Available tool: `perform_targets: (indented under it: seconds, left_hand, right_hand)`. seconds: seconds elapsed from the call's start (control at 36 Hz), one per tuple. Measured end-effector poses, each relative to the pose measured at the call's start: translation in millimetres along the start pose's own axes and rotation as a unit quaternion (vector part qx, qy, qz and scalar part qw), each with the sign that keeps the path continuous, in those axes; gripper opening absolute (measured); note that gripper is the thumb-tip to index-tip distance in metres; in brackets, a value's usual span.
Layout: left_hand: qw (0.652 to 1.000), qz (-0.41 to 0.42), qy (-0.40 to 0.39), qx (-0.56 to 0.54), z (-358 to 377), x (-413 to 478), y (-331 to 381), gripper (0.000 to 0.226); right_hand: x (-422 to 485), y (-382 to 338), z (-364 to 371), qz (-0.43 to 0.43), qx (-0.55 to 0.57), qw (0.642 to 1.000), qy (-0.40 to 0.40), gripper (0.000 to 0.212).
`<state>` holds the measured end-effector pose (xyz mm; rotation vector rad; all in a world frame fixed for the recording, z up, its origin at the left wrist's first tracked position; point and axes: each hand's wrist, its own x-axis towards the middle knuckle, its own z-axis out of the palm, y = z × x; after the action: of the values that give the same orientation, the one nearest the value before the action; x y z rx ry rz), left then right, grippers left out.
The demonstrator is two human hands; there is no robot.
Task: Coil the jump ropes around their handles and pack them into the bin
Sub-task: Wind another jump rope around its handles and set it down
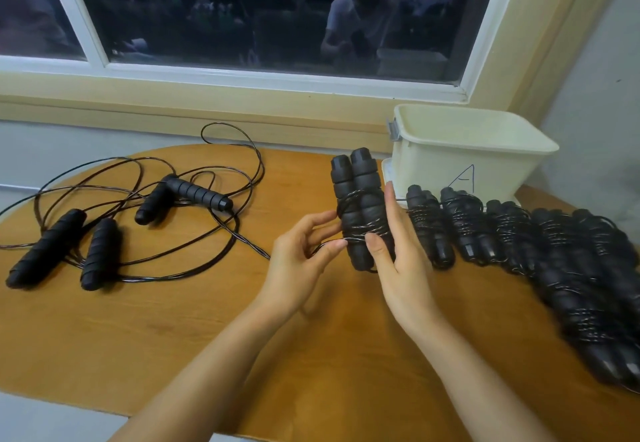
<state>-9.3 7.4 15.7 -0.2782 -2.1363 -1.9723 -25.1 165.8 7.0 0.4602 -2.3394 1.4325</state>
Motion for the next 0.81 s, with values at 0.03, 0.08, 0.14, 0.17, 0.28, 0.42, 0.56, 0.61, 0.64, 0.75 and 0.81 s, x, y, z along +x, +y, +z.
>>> perform_targets:
  seconds: [0.03,0.08,0.14,0.17,0.28,0.42,0.56,0.61,0.64,0.75,0.81]
  left_hand:
    - [1.000,0.001,-0.004,0.006,0.5,3.5,-1.0,0.043]
    - [1.000,0.006,-0.014,0.017,1.1,11.9,-3.3,0.042]
    - [0.999,0.013,-0.024,0.025,0.8,20.7,-4.3,0.040]
    - [0.999,0.017,-0.030,0.031,0.7,25.8,-4.5,0.042]
    - [0.998,0.019,-0.037,0.043,2.7,49.5,-6.0,0.048]
    - [0.994,-0.053,-0.076,-0.063,14.2,71.5,-20.6,0.060]
    - [0.984,-0.103,-0.068,-0.129,21.0,69.8,-40.6,0.054]
    - [0.983,-0.114,-0.062,-0.132,19.2,67.7,-46.5,0.049]
    - [0.982,-0.117,-0.059,-0.134,18.1,67.3,-47.4,0.048]
    - [0.980,-0.120,-0.017,-0.158,17.5,66.5,-50.4,0.051]
    - [0.981,-0.118,0.003,-0.156,16.7,66.3,-52.2,0.050]
  right_hand:
    - [0.5,2.6,-0.6,-0.005,-0.002,1.000,0.005,0.061]
    - [3.2,8.5,-3.1,-0.004,0.018,1.000,0.011,0.059]
    - [7.1,12.5,-6.0,0.004,0.064,0.998,0.015,0.058]
    - [8.9,13.8,-7.5,0.010,0.095,0.995,0.017,0.058]
    - [16.8,17.4,-10.1,0.038,0.210,0.977,0.025,0.056]
    - [31.8,29.0,-9.9,0.062,0.250,0.966,0.037,0.055]
    - [35.1,47.1,-4.2,0.061,0.118,0.991,0.021,0.051]
    - [33.0,51.5,0.2,0.042,0.022,0.999,0.019,0.055]
    - [32.3,51.7,1.6,0.030,-0.019,0.999,0.022,0.056]
    - [32.6,47.9,2.5,-0.017,-0.103,0.994,0.033,0.057]
    - [31.9,48.6,3.2,-0.019,-0.118,0.993,0.024,0.056]
